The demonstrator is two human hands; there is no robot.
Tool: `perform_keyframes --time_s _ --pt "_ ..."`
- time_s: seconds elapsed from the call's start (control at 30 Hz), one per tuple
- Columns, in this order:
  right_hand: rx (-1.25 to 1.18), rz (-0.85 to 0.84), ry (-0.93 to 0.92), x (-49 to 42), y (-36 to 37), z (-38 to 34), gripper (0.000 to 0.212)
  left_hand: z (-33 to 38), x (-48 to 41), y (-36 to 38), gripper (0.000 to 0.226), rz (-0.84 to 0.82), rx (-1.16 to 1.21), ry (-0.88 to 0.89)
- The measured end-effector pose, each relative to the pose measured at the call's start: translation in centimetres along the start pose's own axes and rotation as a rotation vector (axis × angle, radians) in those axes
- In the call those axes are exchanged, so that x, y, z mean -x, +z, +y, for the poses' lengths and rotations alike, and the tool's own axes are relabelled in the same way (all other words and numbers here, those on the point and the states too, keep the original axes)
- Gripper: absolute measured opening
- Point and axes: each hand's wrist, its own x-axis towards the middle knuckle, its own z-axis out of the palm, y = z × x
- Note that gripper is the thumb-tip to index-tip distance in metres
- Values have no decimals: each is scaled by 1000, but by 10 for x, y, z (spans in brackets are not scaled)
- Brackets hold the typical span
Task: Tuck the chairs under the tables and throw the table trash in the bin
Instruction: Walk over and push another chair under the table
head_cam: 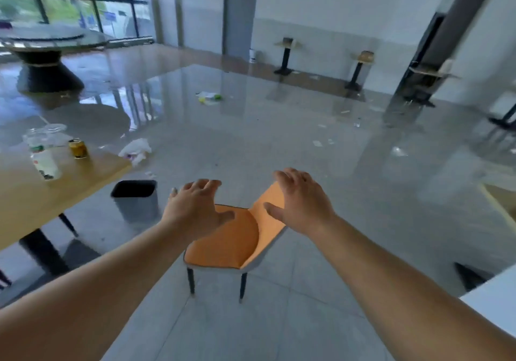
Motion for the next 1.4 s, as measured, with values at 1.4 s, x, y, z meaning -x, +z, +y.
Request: perform_keyframes --time_s 1.4 --pt "178 -26 274 -299 -29 784 80 621 -693 169 89 31 122 405"
